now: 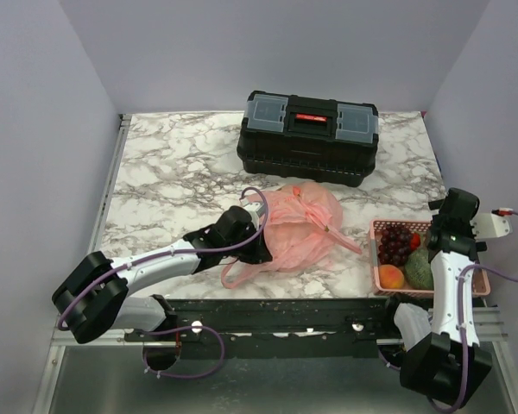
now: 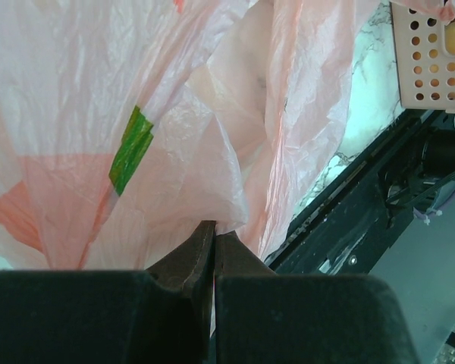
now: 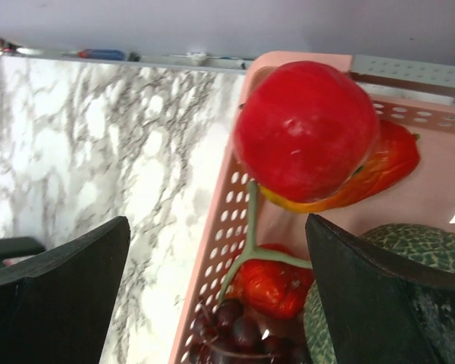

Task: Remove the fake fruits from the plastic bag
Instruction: Place the fake fruit in the bin, then take out the fake fruit from the plastic bag.

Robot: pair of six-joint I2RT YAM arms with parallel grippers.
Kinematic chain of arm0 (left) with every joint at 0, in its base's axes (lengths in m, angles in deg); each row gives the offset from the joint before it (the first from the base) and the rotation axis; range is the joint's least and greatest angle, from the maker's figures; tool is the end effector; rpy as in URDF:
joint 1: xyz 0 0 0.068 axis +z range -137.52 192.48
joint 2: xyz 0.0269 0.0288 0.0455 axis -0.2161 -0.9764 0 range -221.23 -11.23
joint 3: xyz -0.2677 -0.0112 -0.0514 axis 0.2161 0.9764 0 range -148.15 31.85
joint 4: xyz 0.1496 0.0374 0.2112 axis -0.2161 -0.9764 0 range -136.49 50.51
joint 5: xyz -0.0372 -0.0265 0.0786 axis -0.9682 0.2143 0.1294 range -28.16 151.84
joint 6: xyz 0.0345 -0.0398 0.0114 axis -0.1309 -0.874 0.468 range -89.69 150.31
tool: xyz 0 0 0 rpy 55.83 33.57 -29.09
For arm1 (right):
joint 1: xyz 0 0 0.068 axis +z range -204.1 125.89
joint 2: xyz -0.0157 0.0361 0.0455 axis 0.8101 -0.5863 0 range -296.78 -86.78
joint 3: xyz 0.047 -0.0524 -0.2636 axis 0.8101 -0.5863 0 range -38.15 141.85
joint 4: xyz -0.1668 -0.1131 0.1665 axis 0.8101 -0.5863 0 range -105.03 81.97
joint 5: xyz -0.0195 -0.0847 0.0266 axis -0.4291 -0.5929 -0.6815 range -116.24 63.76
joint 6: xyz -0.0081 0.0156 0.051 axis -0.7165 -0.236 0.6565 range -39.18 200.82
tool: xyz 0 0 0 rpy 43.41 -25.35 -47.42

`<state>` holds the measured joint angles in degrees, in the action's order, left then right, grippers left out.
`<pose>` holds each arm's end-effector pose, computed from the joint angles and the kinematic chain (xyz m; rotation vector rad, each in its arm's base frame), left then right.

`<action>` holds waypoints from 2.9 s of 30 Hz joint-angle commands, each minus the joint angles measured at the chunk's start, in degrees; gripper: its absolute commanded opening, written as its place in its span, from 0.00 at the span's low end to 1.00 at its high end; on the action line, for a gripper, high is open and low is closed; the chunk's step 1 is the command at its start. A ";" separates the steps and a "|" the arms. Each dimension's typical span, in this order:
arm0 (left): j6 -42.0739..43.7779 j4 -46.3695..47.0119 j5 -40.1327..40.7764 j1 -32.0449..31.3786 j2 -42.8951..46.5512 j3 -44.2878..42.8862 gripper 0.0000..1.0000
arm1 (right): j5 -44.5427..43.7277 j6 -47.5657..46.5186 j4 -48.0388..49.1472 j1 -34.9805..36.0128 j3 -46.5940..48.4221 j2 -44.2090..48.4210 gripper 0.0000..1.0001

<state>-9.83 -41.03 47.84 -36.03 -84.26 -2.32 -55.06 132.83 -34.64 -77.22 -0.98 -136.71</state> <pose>0.1619 -0.1960 0.1887 0.3227 2.4744 -1.0231 0.1621 -0.0878 0.2532 1.5234 1.5505 -0.2823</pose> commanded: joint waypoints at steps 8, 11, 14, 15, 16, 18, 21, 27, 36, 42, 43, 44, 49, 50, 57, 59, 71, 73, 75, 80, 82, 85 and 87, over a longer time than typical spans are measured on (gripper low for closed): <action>-0.90 0.21 -0.27 -0.09 0.16 -1.66 0.00 | 3.64 1.50 -4.89 9.66 4.02 4.53 1.00; -0.90 0.04 -0.12 -0.11 0.51 -1.69 0.00 | 5.11 0.58 -4.36 13.64 4.32 4.84 1.00; -1.23 -0.05 0.26 -0.09 0.95 -1.45 0.00 | 7.37 -1.29 -1.33 17.61 3.25 5.84 1.00; -1.34 -0.07 0.28 -0.09 1.09 -1.47 0.00 | 7.07 -1.13 -1.21 18.87 3.09 5.98 1.00; -1.45 -0.11 0.31 -0.10 1.18 -1.49 0.00 | 7.00 -1.43 -0.61 20.57 2.96 6.11 1.00; -1.85 -0.14 0.38 -0.10 1.38 -1.40 0.00 | 7.65 -2.33 0.77 23.00 2.64 5.99 1.00; -2.13 -0.23 0.59 -0.09 1.49 -1.29 0.00 | 8.92 -3.48 1.47 27.34 3.46 4.22 1.00; -3.30 -0.52 0.62 -0.09 1.47 -1.48 0.00 | 21.41 -9.79 12.09 38.34 2.69 1.67 1.00; -3.99 -2.46 2.64 -0.09 4.34 -0.86 0.00 | 29.24 -23.80 29.68 68.72 0.60 -7.41 1.00; -3.24 -5.61 6.15 -0.10 6.95 -0.56 0.00 | 34.10 -22.44 35.97 71.79 -0.68 -17.68 0.85; -3.05 -5.98 6.82 -0.09 7.63 -0.25 0.00 | 33.59 -22.39 36.46 72.12 -0.82 -18.63 0.83; -3.08 -6.20 7.40 -0.09 8.13 0.26 0.00 | 33.16 -22.55 37.15 72.37 -1.23 -19.50 0.77; -3.76 -6.85 9.67 -0.09 10.90 3.36 0.00 | 32.10 -23.89 37.33 72.84 -1.39 -22.51 0.52; -3.97 -6.65 9.76 -0.10 11.27 3.86 0.00 | 32.20 -24.04 37.93 72.94 -1.61 -23.04 0.52; -4.94 -5.93 10.11 -0.09 11.86 5.42 0.00 | 25.68 -23.17 42.38 74.74 -2.43 -28.35 0.51; -4.95 -6.23 10.39 -0.11 11.69 5.46 0.00 | 22.98 -22.08 44.52 75.17 -2.87 -29.35 0.51; -3.41 -9.67 9.02 -0.10 14.21 3.09 0.18 | 17.00 -19.87 48.93 75.41 -5.30 -31.00 0.50; -2.92 -11.25 8.48 -0.01 14.65 1.83 0.34 | 17.22 -19.66 48.85 75.47 -5.18 -31.19 0.50; -1.97 -12.31 7.28 0.15 15.27 0.45 0.46 | 17.22 -19.13 48.91 75.41 -5.59 -31.03 0.50; 0.78 -14.13 4.73 2.05 20.20 -1.19 0.64 | 17.74 -18.83 49.81 75.43 -6.50 -30.88 0.50; 1.90 -16.12 4.40 3.72 22.66 -2.30 0.72 | 18.10 -18.81 49.89 75.43 -6.54 -31.14 0.50; 3.76 -19.84 4.07 6.84 26.35 -4.86 0.76 | 18.76 -18.80 50.60 75.41 -6.42 -31.76 0.50; 4.76 -21.92 3.82 9.50 28.82 -6.45 0.77 | 19.18 -18.70 50.93 75.41 -6.32 -32.19 0.51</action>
<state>-8.82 -57.11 53.46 -30.92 -60.35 -4.40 -35.91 113.79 13.88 -2.29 -6.66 -167.42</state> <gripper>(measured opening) 0.755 0.503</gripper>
